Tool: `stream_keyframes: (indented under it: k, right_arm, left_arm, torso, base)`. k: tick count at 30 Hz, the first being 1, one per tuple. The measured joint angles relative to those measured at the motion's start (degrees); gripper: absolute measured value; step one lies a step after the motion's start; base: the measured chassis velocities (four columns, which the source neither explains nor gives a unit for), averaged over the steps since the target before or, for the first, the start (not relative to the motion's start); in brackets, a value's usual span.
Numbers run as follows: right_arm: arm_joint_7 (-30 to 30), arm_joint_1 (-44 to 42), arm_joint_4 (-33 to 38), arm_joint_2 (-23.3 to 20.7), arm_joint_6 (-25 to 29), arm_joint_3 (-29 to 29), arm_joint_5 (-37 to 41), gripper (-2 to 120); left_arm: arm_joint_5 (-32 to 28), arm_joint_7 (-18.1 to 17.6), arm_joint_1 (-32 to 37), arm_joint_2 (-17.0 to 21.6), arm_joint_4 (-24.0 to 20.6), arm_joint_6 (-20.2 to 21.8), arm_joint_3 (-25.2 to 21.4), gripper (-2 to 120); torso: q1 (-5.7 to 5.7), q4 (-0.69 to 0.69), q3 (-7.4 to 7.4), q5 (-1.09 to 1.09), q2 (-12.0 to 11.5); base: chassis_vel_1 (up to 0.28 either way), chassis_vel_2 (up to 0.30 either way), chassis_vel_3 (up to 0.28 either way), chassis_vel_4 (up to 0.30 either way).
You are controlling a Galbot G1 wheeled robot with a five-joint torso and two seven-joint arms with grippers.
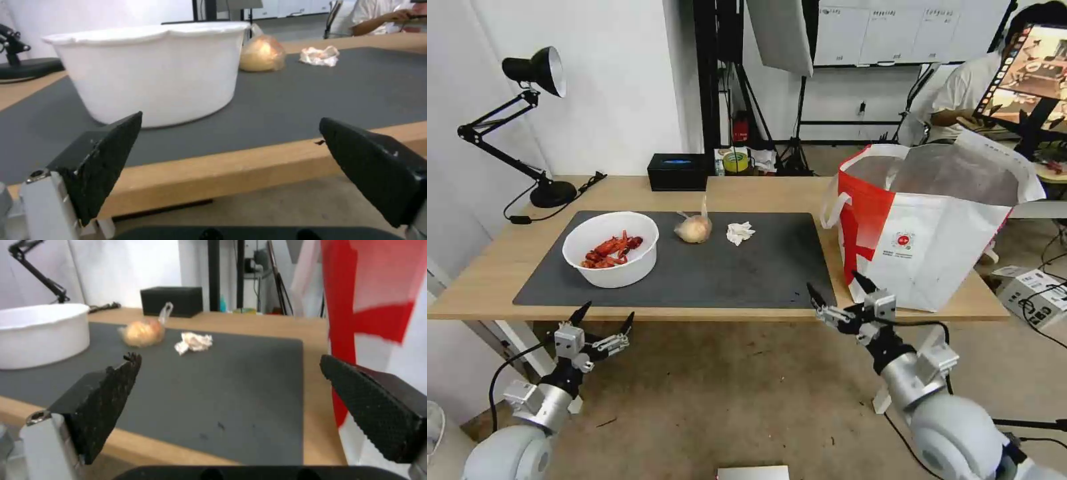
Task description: Pick up the trash from the table and place it into the takeout bag.
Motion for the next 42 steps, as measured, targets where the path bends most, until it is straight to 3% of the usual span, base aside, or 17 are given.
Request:
stream_keyframes:
  k: [16,33,42]
  right_arm:
    - [0.14,-4.34,-1.24,3.64,1.74,-0.05,-3.84,100]
    - [0.2,-3.92,-1.36,4.15,1.51,-0.39,-3.69,100]
    - [0.31,2.02,-1.15,1.65,-0.89,-2.51,-0.28,100]
  left_arm:
    - [0.35,-0.08,0.81,-0.46,0.29,-0.21,-0.53,100]
    - [0.5,-0.13,0.27,-0.11,0.04,-0.17,-0.08,100]
    - [0.3,-0.19,-0.05,-0.14,-0.37,-0.14,-0.02,100]
  torso:
    - [0.01,0.0,0.0,0.0,0.0]
    - [0.01,0.0,0.0,0.0,0.0]
    - [0.01,0.0,0.01,0.0,-0.01]
  base:
    - [0.0,0.0,0.0,0.0]
    - [0.0,0.0,0.0,0.0]
    - [0.0,0.0,0.0,0.0]
